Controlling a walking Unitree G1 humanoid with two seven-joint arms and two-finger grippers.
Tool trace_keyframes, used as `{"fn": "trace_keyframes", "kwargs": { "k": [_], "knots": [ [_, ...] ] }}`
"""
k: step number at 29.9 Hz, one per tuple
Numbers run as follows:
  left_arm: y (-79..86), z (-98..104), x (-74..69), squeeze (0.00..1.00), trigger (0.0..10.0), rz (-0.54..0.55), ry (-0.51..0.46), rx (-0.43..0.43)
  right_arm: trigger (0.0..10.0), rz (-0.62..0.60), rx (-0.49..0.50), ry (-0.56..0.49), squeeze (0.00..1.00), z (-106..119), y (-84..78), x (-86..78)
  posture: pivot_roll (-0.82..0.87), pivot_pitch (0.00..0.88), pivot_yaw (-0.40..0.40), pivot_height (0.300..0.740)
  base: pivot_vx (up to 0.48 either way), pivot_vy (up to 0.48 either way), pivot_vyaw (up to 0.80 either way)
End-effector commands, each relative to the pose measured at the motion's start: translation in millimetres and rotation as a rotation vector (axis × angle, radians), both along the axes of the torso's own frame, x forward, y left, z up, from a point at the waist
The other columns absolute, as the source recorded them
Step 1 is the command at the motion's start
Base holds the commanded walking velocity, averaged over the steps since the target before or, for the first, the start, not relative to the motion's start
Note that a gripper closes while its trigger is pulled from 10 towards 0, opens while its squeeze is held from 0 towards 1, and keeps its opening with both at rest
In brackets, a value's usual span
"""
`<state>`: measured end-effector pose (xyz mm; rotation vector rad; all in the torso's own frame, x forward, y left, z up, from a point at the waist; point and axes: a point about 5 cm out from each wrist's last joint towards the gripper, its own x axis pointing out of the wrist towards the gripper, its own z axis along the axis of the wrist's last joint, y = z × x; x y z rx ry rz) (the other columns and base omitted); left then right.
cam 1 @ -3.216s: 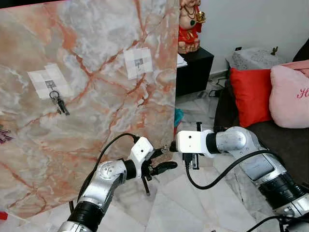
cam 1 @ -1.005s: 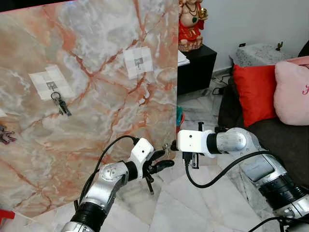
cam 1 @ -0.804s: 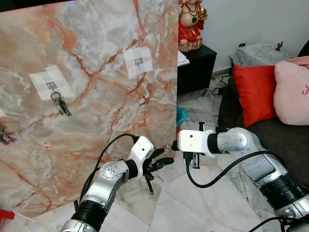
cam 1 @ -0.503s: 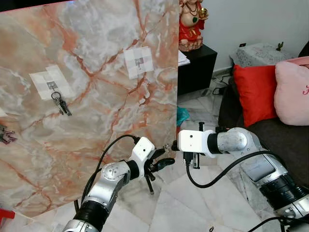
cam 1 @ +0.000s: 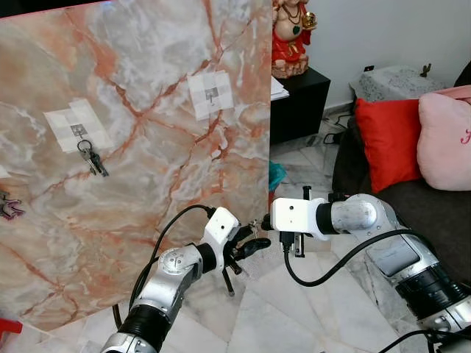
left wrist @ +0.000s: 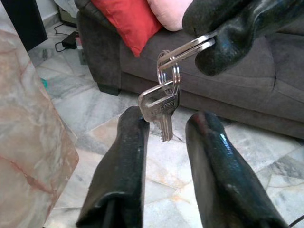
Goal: Hang keys on a hook
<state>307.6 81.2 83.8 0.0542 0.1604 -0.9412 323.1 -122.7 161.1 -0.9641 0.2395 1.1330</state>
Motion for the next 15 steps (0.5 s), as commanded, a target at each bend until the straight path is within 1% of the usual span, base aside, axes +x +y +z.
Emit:
{"fn": "trace_keyframes", "kwargs": {
  "k": [1, 15],
  "knots": [
    [2.7, 5.0, 2.5, 0.0, 0.0, -0.005, -0.022, -0.007, 10.0, 0.022, 0.01, -0.022, 0.0, 7.3, 4.1, -0.7, 0.11, 0.0, 0.032, 0.74, 0.0, 0.0, 0.0],
    [3.5, 5.2, 2.4, 0.0, 0.0, -0.009, -0.02, -0.017, 10.0, 0.019, 0.008, -0.019, 0.0, 5.3, 4.8, -1.0, 0.12, 0.0, 0.033, 0.74, 0.0, 0.0, 0.0]
  ]
}}
